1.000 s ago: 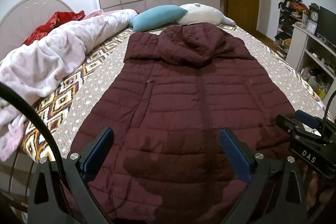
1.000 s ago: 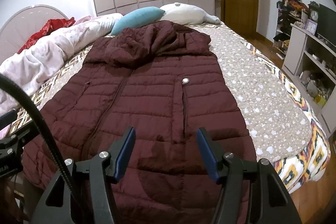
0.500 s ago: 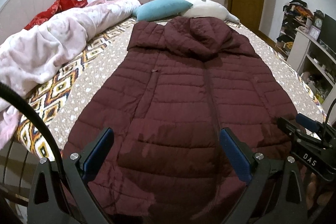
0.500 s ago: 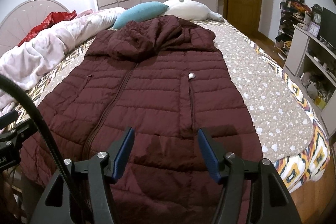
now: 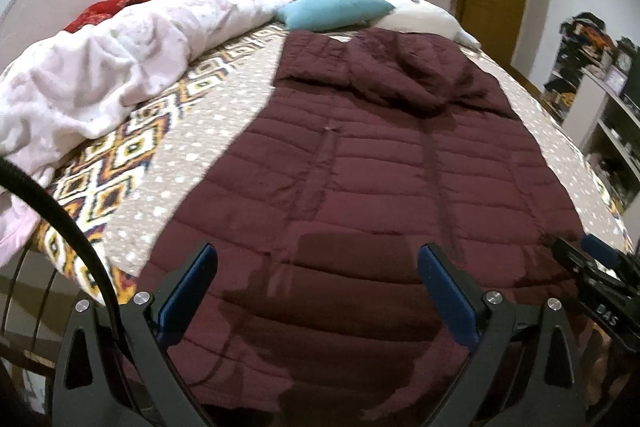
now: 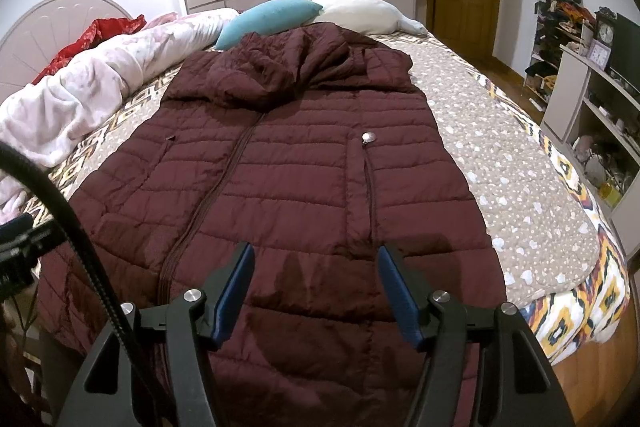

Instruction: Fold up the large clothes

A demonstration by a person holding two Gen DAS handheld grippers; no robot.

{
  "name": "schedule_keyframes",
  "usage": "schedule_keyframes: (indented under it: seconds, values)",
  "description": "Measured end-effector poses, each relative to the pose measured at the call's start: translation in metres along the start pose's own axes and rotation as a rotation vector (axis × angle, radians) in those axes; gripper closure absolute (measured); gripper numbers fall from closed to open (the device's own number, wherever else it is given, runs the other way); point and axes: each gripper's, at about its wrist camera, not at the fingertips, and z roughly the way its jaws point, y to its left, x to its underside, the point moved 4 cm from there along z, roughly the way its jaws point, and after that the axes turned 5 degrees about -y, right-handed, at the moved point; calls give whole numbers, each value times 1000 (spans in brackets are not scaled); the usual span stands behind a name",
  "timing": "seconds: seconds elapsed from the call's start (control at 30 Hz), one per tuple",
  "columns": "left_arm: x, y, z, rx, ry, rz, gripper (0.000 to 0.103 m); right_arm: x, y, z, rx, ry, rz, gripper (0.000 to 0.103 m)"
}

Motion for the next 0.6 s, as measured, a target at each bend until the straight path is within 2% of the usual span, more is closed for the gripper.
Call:
schedule_keyframes:
  seconds: [0.13,0.27,0.43,0.5,0.6]
  values:
    - [-11,33,-3,-57,-29,-20,3,-1,-5,-2,9,-5,3,35]
    - [-27,88,-7,-146,-71,-28,3,-8,-18,-11,27,-26,14,35]
    - [-39,162,6,-254,-94,-5,3,-17,-64,-20,23,-37,114,31]
    - [-37,185,18,-230,-63,-19,3,-14,-90,-19,24,-26,183,31]
    - [-28,203,38,-115,17,-84,3,-6,-122,-13,37,-1,263,31]
